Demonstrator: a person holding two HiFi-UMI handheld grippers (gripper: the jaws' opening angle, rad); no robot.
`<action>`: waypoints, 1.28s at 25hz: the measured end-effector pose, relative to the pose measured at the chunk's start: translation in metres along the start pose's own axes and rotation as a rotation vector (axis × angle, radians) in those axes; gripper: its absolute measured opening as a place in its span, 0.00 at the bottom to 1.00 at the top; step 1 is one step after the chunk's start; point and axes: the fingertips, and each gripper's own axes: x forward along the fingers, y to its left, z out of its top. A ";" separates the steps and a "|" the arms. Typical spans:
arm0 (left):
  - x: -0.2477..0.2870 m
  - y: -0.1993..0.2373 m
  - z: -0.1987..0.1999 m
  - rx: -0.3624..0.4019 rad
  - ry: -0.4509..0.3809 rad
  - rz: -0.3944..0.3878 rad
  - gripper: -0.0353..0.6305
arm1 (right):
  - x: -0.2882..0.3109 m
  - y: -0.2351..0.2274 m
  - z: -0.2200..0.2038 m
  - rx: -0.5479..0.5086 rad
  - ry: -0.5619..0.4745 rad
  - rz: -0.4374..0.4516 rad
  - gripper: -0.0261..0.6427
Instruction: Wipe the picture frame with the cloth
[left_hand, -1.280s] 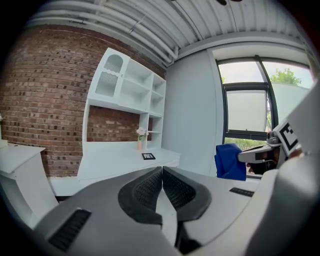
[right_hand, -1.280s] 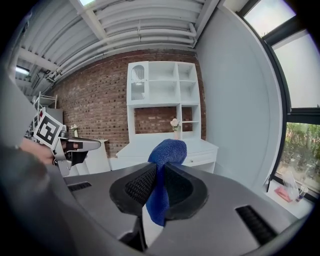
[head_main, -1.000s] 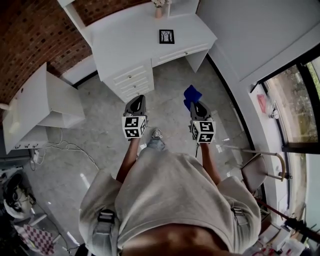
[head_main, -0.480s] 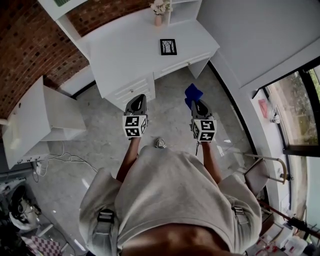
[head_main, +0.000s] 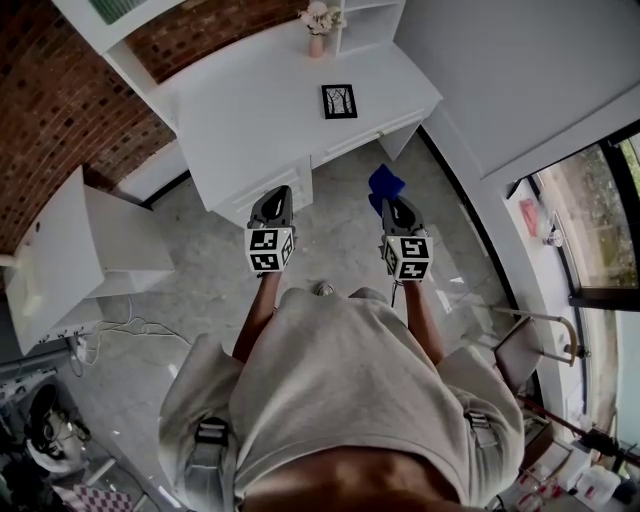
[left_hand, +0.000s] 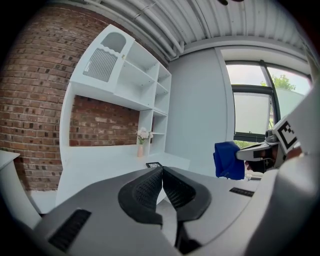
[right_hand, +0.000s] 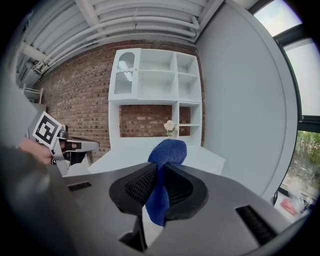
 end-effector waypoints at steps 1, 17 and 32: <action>0.001 0.002 0.000 -0.001 0.000 -0.001 0.08 | 0.001 0.000 -0.001 -0.002 0.002 -0.003 0.13; 0.014 -0.001 -0.011 0.000 0.026 -0.010 0.08 | 0.008 -0.006 -0.020 0.020 0.031 -0.004 0.13; 0.104 0.023 0.006 0.015 0.050 -0.004 0.08 | 0.095 -0.044 -0.005 0.040 0.038 0.025 0.13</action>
